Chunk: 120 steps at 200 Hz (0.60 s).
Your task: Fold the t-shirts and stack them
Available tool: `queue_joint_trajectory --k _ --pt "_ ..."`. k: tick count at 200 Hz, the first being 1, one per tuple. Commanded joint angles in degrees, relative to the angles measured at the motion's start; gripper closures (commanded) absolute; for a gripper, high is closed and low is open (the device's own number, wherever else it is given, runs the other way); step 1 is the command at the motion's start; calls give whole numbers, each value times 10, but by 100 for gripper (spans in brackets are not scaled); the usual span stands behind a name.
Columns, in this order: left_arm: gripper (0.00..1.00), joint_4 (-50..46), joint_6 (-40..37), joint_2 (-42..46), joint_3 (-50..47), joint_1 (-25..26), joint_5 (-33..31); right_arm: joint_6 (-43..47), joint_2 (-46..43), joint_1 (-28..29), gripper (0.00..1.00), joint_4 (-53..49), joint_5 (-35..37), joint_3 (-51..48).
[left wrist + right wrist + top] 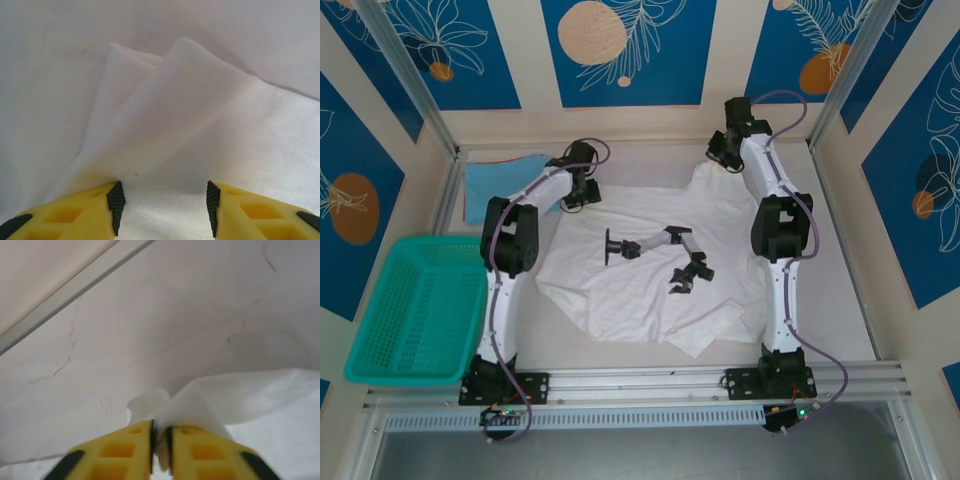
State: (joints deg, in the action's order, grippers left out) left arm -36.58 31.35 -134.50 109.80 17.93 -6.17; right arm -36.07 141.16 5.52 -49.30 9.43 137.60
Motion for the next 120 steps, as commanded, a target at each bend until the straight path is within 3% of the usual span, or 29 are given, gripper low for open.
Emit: queue_joint_trajectory --k 1,24,46,66,94,120 --pt "50 -15 22 14 -42 -9 -21 45 67 0 67 -16 35 72" --pt "50 -7 52 38 -76 -7 -45 59 114 -11 47 -28 73 154" --pt "49 -8 79 57 -95 -8 -63 48 104 -27 41 -30 79 176" --pt "48 -8 84 71 -96 -8 -63 42 54 -30 42 -26 56 132" --pt "47 0 75 87 -88 -5 -38 41 -28 -31 53 27 0 -25" --pt "46 5 60 94 -79 3 -21 46 -44 -25 61 51 -42 -97"
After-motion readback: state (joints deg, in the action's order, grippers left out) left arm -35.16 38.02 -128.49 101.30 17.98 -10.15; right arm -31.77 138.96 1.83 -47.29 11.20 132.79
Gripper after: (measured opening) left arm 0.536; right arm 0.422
